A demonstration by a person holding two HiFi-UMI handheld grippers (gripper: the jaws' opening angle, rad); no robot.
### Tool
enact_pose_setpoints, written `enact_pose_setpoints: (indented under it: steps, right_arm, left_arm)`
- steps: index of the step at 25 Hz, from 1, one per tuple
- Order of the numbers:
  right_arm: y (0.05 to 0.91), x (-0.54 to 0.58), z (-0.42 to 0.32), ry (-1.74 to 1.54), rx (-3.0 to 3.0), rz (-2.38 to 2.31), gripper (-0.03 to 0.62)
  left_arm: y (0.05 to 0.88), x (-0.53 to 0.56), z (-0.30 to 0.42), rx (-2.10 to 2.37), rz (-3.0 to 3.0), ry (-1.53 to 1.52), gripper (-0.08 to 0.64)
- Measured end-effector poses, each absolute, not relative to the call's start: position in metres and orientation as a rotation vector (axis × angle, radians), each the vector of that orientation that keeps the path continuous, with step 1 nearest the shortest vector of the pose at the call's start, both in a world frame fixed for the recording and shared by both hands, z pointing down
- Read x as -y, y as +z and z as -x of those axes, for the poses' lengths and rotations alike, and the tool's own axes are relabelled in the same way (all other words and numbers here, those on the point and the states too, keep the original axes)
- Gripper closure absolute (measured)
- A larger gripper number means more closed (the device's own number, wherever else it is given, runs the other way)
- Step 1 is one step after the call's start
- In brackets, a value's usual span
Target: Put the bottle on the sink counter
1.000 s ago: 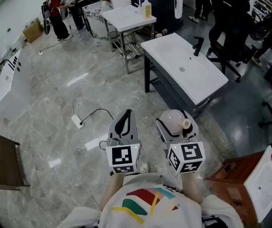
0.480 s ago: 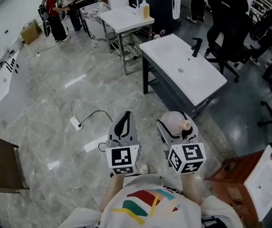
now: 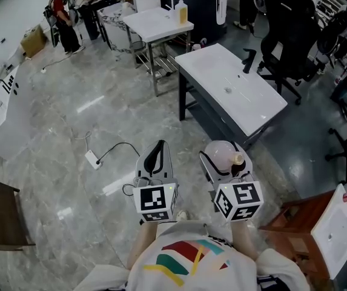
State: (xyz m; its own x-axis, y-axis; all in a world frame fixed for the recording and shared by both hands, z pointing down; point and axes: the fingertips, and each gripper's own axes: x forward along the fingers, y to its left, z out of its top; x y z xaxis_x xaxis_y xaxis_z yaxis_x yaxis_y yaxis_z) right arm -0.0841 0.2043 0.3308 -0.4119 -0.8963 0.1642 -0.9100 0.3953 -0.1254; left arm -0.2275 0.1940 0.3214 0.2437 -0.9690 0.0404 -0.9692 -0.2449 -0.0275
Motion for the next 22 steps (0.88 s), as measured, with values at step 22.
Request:
enact_pose_setpoints:
  steps: [22]
  right_arm:
    - [0.338, -0.183, 0.098, 0.293, 2.553, -1.734, 0.201]
  left_arm:
    - [0.325, -0.160, 0.237, 1.874, -2.556, 0.070, 0.541]
